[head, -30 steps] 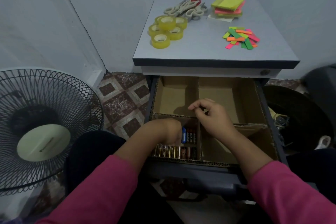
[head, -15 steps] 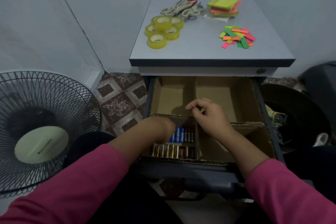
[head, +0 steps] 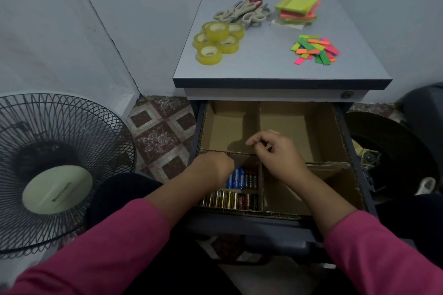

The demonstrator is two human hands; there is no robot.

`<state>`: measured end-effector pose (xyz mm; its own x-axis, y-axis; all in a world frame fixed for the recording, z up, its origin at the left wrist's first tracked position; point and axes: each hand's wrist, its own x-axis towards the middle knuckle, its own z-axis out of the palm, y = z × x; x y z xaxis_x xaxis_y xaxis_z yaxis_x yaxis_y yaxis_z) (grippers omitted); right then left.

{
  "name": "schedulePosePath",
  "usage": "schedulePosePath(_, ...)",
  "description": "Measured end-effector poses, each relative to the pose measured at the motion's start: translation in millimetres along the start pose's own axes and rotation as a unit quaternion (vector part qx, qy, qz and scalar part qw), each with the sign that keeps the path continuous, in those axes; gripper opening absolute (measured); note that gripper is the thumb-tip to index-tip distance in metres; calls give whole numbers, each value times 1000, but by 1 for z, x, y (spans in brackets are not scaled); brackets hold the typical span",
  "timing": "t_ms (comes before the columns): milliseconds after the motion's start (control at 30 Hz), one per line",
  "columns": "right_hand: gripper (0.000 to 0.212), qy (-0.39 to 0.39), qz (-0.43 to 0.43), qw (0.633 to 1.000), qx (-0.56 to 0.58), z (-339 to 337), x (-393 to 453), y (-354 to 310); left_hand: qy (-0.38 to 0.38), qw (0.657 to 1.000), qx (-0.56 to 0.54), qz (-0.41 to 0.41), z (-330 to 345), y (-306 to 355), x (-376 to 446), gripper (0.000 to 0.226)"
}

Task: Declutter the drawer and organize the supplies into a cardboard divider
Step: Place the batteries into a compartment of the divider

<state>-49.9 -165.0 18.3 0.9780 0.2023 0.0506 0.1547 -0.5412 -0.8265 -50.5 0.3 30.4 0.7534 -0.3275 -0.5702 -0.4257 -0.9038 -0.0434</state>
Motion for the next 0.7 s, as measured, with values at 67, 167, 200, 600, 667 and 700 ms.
schedulePosePath(67,22,3,0,1000,0,0,0,0,-6,1000,-13,1,-4,2,-1,14)
schedulePosePath(167,23,8,-1,1000,0,0,1,0,-10,1000,-17,4,-7,8,0,24)
schedulePosePath(200,24,8,-1,1000,-1,1,1,0,7,1000,-15,11,-5,9,0,28)
schedulePosePath(600,23,12,-9,1000,-10,0,0,-1,58,995,-61,56,8,19,7,23)
schedulePosePath(667,23,11,-8,1000,-8,-1,-1,-1,45,995,-70,48,6,18,7,25)
schedulePosePath(700,23,11,-7,1000,-4,-1,-1,-1,43,995,-74,45,6,17,7,28)
